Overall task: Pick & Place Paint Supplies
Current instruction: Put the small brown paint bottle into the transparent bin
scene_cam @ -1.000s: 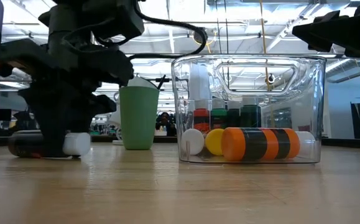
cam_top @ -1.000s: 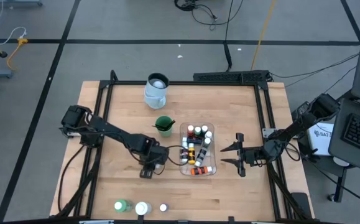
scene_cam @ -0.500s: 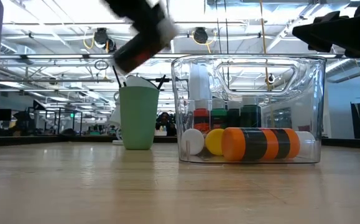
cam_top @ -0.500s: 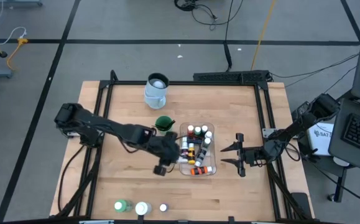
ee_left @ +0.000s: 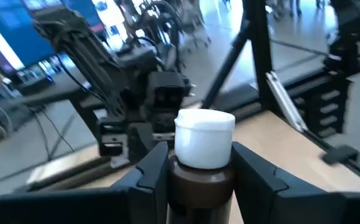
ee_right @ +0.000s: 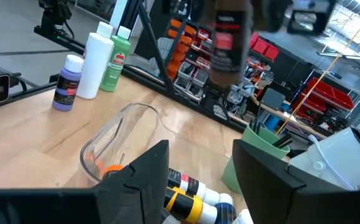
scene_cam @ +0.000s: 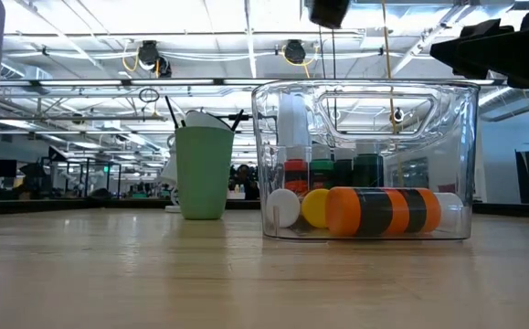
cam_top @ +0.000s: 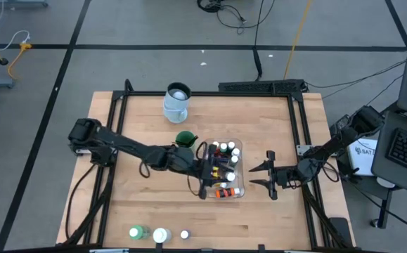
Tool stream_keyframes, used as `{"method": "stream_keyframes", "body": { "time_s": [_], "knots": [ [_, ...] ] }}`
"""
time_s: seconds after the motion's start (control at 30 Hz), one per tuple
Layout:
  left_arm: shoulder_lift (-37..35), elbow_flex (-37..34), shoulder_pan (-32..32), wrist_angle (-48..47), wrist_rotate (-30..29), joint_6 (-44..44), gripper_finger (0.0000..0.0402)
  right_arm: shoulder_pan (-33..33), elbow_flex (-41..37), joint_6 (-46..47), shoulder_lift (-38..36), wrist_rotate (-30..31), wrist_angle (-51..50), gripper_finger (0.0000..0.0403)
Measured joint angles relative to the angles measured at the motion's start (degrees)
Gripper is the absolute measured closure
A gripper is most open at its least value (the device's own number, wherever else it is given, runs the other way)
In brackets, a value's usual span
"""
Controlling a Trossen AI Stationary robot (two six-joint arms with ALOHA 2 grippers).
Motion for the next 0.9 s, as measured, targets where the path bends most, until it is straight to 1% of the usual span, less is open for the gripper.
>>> {"method": "stream_keyframes", "body": {
  "time_s": [0.17, 0.23, 0.37, 0.47, 0.63, 0.73, 0.8, 0.9],
  "knots": [
    [6.1, -2.1, 1.4, 14.5, 0.2, -0.7, 0.0277, 0.0, 0.0, 0.0, 0.0, 0.0, 0.0, 0.0234],
    [9.0, -2.7, 1.7, 18.0, 0.2, -0.7, 0.0277, 0.0, 0.0, 0.0, 0.0, 0.0, 0.0, 0.0234],
    [14.6, -3.0, 2.6, 23.8, -2.2, -3.1, 0.0277, 0.0, 0.0, 0.0, 0.0, 0.0, 0.0, 0.0234],
    [17.6, -3.0, 3.4, 27.3, -3.9, -2.9, 0.0277, 0.0, 0.0, 0.0, 0.0, 0.0, 0.0, 0.0234],
    [19.6, -3.1, 4.2, 30.4, -9.8, -6.2, 0.0277, 0.0, 0.0, 0.0, 0.0, 0.0, 0.0, 0.0234],
    [20.4, -4.8, 4.5, 32.5, -11.6, -6.7, 0.0277, 0.0, 0.0, 0.0, 0.0, 0.0, -0.2, 0.0234],
    [20.4, -7.3, 4.6, 36.2, -11.8, -6.9, 0.0277, 0.0, 0.0, 0.0, 0.0, 0.0, -0.5, 0.0234],
    [20.2, -11.6, 4.6, 45.1, -11.8, -7.0, 0.0277, 0.0, 0.0, 0.0, 0.0, 0.0, -0.7, 0.0234]
  ]
}}
